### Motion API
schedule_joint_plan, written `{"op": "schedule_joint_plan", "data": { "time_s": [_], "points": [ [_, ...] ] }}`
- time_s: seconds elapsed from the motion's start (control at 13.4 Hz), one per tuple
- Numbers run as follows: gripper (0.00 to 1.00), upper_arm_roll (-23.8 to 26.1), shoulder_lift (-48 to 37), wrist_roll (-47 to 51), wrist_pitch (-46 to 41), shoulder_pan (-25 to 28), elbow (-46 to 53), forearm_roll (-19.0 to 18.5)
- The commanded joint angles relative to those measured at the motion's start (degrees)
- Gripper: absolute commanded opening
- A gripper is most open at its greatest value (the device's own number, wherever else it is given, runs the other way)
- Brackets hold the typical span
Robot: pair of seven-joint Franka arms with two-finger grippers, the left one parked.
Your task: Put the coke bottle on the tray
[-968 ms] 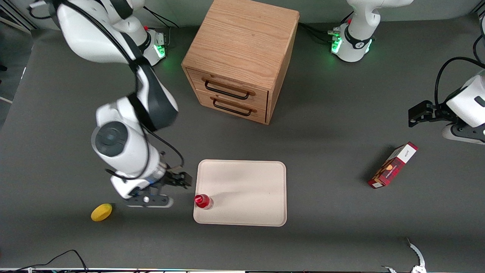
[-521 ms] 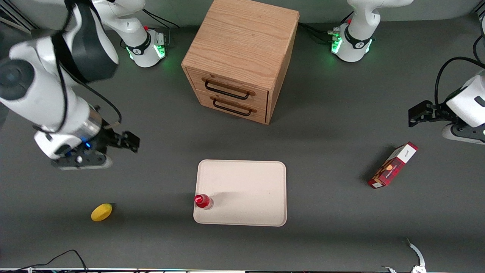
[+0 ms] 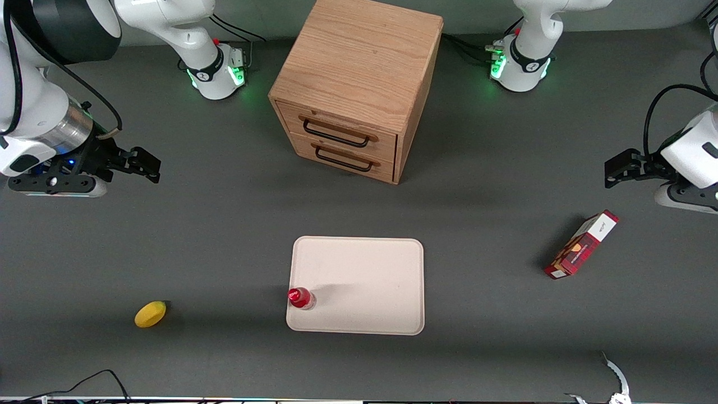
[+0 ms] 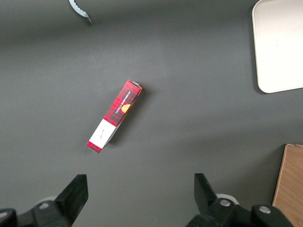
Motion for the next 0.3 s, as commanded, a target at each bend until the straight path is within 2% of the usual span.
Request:
{"op": "schedule_joint_plan", "data": {
  "time_s": [0.0,0.22],
  "points": [
    [1.0,0.26,-1.46,-1.2,-2.0,-0.35,0.02,0.23],
    [1.0,0.26,-1.46,-1.2,-2.71,-0.35,0.9,0.23]
  ]
}}
